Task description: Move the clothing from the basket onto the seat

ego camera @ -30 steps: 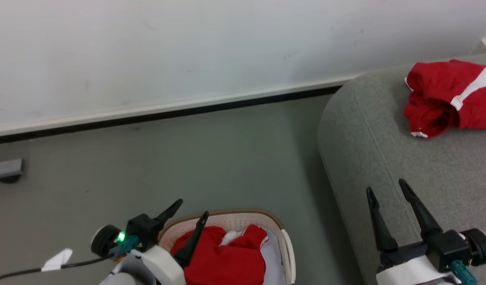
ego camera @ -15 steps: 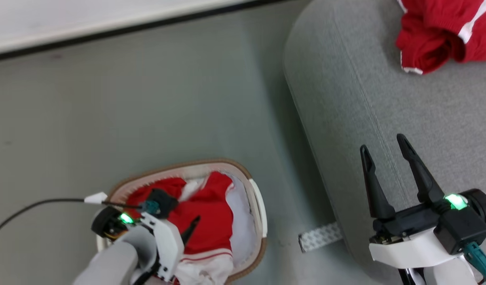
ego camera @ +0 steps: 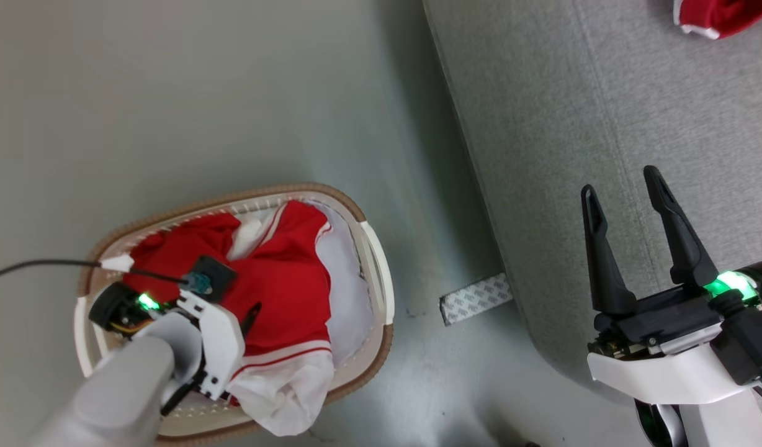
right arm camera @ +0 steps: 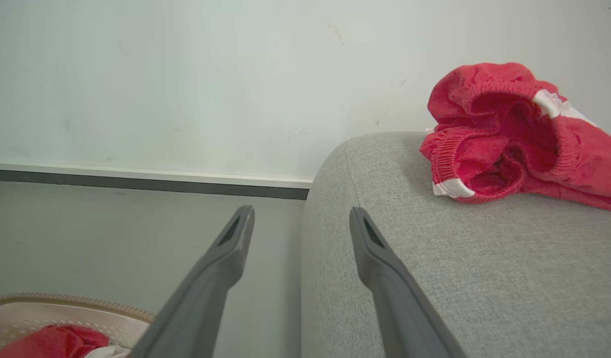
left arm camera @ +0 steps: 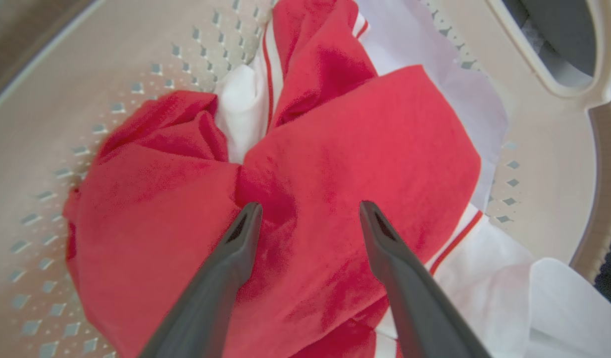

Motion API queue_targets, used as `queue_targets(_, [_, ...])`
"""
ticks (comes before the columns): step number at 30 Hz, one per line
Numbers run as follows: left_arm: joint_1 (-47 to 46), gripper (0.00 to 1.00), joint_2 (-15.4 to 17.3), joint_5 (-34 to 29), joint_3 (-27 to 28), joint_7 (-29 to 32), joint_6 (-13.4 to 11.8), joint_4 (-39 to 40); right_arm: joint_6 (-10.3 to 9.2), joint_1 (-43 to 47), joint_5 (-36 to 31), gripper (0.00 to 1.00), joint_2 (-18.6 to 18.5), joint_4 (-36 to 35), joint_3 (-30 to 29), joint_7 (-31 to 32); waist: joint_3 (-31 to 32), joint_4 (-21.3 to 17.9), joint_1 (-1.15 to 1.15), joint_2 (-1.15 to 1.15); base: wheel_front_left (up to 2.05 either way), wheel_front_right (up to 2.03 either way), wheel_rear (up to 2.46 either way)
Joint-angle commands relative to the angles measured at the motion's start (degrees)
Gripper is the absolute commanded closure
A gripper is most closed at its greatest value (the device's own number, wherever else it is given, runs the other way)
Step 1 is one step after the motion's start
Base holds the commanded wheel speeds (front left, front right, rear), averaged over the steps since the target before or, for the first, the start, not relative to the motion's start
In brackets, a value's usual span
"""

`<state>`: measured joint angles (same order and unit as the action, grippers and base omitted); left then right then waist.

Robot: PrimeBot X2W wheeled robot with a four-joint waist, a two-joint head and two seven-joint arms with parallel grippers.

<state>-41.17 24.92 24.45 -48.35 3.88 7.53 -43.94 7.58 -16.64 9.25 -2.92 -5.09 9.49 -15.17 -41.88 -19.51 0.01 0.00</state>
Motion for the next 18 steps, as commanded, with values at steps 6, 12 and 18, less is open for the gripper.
queue_targets(6, [-4.4, 0.00, 2.1, 1.2, -2.8, -0.9, -0.1, -3.6, -0.17, -0.8, 0.5, 0.00, 0.0, -1.8, -0.6, 0.0, -5.8, -1.5, -0.01, 0.00, 0.00, 0.00, 0.00])
queue_targets(12, [-7.5, 0.06, 1.3, 1.0, -6.6, -2.8, -0.1, -6.8, -0.17, 0.3, -0.2, 0.00, 0.0, -2.6, -1.5, 0.0, -8.0, -0.9, -0.01, 0.00, 0.00, 0.00, 0.00])
queue_targets(18, [-9.0, 1.00, 0.1, 3.0, -9.7, -5.3, -0.1, -9.4, -0.17, -0.2, 0.2, 0.00, 0.0, -2.4, -1.5, 0.0, -8.2, -0.6, -0.01, 0.00, 0.01, 0.01, 0.01])
